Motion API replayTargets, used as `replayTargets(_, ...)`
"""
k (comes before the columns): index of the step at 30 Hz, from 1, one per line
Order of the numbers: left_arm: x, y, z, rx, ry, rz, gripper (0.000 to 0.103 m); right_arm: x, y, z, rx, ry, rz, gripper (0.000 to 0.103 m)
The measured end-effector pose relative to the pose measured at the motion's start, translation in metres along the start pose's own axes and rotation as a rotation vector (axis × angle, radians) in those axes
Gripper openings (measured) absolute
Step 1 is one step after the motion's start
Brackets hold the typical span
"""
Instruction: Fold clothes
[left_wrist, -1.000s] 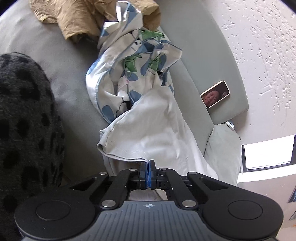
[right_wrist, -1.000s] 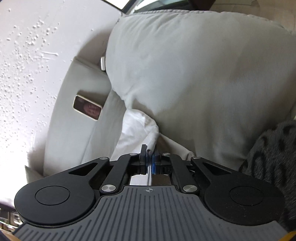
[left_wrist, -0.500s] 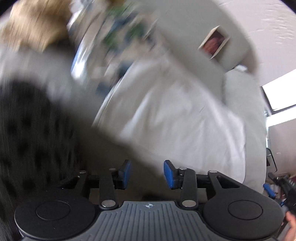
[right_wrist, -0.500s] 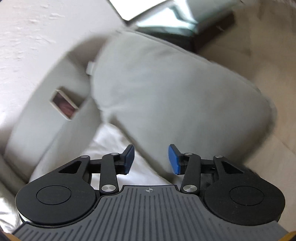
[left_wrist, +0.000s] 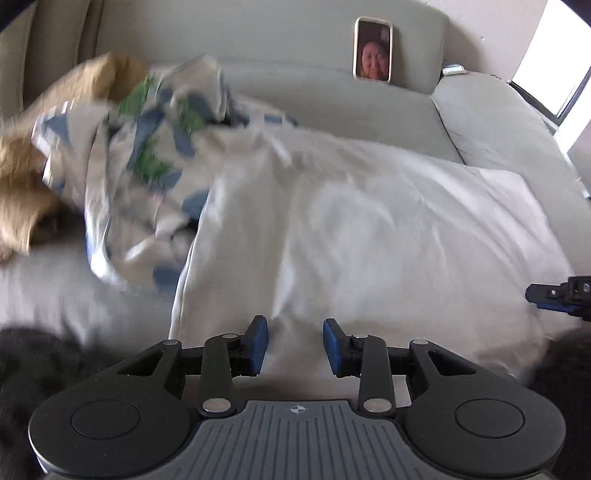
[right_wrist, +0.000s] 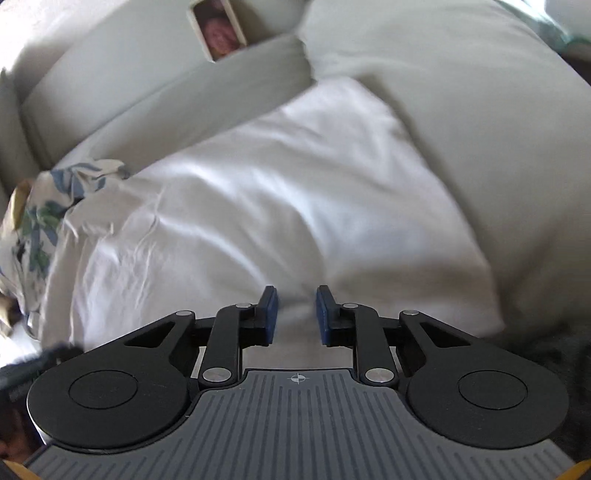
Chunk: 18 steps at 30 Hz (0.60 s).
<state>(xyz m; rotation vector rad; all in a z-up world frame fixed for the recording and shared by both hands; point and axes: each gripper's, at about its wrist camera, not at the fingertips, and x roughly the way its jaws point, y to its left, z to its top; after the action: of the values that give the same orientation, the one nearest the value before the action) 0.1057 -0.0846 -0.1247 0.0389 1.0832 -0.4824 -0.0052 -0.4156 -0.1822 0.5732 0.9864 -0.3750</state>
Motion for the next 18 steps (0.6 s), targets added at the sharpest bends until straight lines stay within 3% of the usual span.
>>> replayTargets(3, 0.0, 0.005, 0.009, -0.034, -0.022, -0.046, 0.039, -0.025, -0.019, 0.015, 0.079, -0.072, 0.037, 0.033)
replayTargets(6, 0.013, -0.005, 0.017, -0.005, -0.035, -0.063, 0.04, -0.039, -0.029, 0.043, 0.15, -0.183, 0.062, 0.056)
replayTargets(11, 0.034, -0.02, 0.03, 0.042, -0.057, -0.092, 0.041, -0.007, -0.023, 0.109, 0.114, -0.17, -0.004, 0.056)
replayTargets(16, 0.055, -0.031, 0.034, 0.093, -0.05, -0.117, 0.04, 0.034, -0.035, 0.161, 0.158, -0.162, -0.043, 0.055)
replayTargets(18, 0.054, -0.034, 0.031, 0.142, -0.064, -0.113, 0.04, 0.056, -0.036, 0.172, 0.127, -0.109, -0.001, 0.055)
